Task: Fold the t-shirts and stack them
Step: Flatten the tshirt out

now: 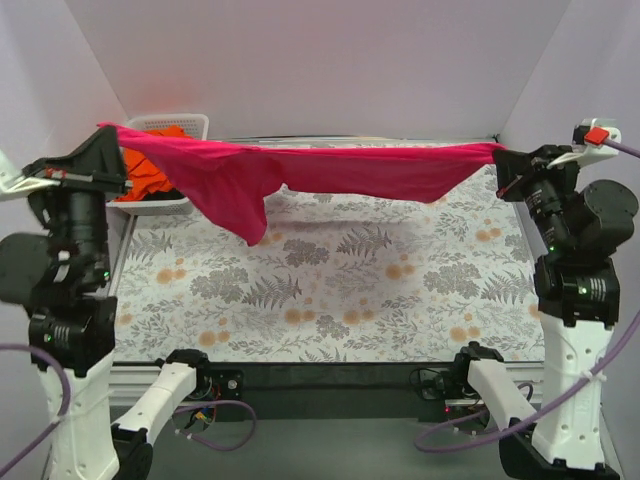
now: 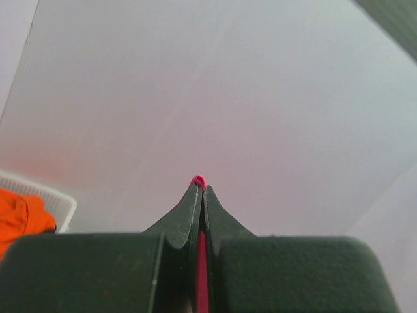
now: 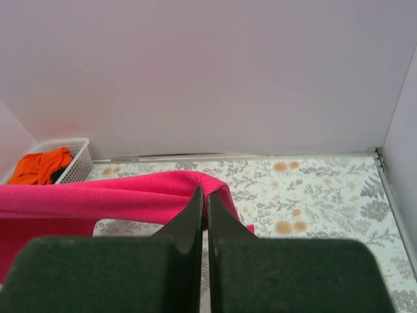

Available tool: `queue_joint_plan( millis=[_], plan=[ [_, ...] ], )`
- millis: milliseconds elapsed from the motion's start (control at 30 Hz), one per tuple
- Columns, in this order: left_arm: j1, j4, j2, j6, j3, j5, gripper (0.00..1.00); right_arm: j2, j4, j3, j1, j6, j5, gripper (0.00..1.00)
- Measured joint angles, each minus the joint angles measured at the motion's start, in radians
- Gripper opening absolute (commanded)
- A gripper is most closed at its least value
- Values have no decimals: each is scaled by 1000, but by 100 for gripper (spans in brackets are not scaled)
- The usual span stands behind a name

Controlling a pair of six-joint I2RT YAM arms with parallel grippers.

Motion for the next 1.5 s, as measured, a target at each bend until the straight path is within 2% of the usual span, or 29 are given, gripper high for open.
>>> queue_joint_plan(
  millis=[133,300,433,567,733,900,1000,1133,1300,1500],
  plan=[
    [0,19,-51,56,81,25,0,-86,-32,32,77,-49,67,1],
    [0,41,-42,130,144,47,0,-143,-48,70,154,-104,136,1],
    [0,50,35,179,169,57,0,-140,-50,92,175,-135,169,1],
    [0,84,181,206,159,87,0,-86,-51,95,180,-156,193,1],
    [0,154,438,209,65,114,0,64,-44,51,179,-162,251,1],
    [0,209,768,201,-33,125,0,313,43,-122,175,-154,323,1],
    [0,224,982,192,-38,134,0,485,83,-219,153,-138,327,1],
    [0,228,1223,168,-23,161,0,710,145,-243,117,-134,318,1],
    [0,226,1368,147,11,177,0,914,202,-180,91,-156,290,1],
    [0,255,1380,98,92,210,0,1018,256,-90,66,-163,263,1]
  ],
)
